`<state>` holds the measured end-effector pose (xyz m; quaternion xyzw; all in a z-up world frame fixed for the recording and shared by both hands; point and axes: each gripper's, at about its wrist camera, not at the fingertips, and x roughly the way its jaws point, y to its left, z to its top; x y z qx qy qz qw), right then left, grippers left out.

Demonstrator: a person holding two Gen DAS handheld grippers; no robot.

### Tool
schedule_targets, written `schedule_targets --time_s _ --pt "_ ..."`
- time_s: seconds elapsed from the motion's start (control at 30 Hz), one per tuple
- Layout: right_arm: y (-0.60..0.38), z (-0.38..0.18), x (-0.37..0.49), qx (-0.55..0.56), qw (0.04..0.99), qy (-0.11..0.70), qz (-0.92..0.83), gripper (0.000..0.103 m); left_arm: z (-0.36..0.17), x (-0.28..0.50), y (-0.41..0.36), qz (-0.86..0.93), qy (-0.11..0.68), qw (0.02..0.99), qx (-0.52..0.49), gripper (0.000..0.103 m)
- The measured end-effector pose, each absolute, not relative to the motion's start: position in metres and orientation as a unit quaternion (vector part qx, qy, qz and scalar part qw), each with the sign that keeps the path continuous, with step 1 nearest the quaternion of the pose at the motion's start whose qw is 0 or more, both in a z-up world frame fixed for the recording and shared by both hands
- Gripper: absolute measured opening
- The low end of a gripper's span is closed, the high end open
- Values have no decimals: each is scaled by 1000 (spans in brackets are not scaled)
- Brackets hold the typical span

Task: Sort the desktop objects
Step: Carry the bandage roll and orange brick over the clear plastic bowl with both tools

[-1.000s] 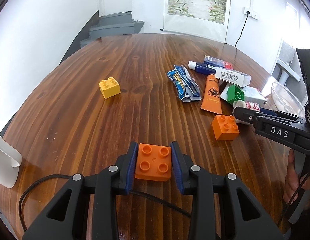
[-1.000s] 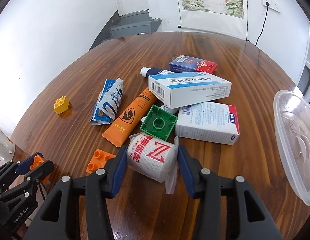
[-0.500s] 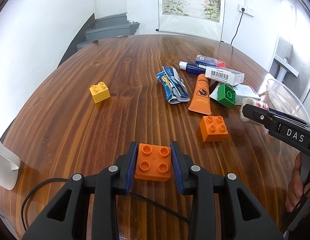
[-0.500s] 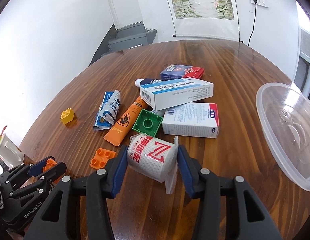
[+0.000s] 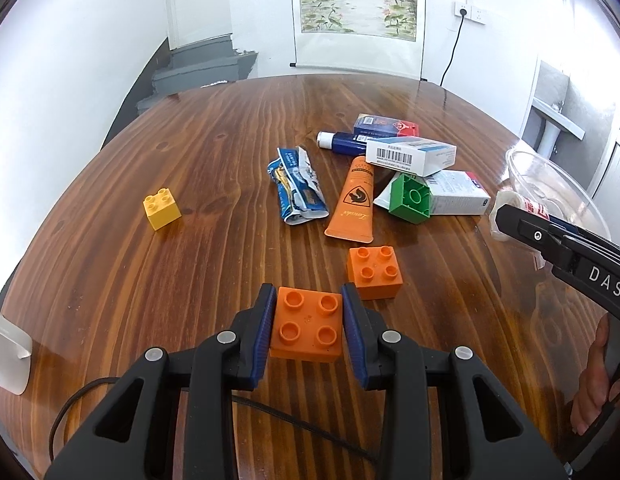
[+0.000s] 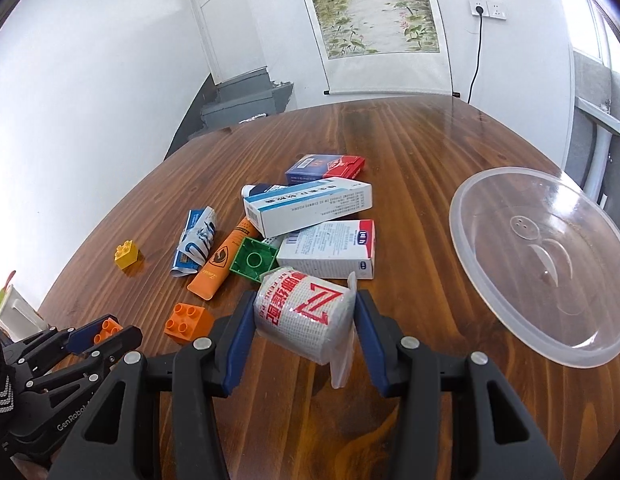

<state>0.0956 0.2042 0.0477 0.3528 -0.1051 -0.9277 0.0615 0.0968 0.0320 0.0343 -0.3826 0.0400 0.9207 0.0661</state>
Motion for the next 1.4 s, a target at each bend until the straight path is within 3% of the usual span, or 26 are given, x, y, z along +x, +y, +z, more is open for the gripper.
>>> schedule_targets --time_s 1.4 --pt "374 60 137 258 -82 -184 -945 53 65 79 208 911 108 177 -356 36"
